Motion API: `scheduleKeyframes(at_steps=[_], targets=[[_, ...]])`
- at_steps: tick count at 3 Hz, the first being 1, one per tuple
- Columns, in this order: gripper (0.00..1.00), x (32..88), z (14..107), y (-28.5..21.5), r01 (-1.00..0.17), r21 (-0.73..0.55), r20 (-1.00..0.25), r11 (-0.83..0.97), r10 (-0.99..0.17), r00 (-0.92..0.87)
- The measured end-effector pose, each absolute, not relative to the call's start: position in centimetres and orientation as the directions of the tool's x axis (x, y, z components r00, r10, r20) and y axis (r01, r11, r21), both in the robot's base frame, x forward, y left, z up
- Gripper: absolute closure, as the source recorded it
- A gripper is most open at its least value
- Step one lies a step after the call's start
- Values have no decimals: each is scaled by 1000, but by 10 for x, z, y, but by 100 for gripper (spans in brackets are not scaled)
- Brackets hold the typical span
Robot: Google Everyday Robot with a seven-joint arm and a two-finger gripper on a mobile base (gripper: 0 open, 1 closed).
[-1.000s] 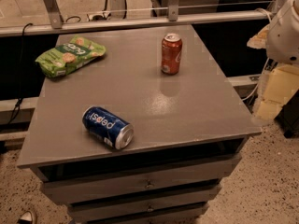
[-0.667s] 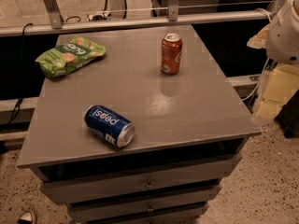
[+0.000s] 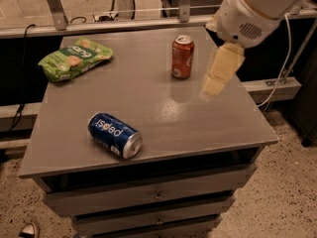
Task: Pick green rice chip bag
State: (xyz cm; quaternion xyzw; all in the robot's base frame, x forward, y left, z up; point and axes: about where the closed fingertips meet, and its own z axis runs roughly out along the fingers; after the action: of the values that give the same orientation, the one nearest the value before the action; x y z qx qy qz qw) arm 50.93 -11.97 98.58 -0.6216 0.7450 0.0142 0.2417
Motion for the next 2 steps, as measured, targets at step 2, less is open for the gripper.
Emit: scheduleKeyframes(at_steps=[2], targets=[[0, 579, 992, 11, -929, -323, -525, 178, -851, 19]])
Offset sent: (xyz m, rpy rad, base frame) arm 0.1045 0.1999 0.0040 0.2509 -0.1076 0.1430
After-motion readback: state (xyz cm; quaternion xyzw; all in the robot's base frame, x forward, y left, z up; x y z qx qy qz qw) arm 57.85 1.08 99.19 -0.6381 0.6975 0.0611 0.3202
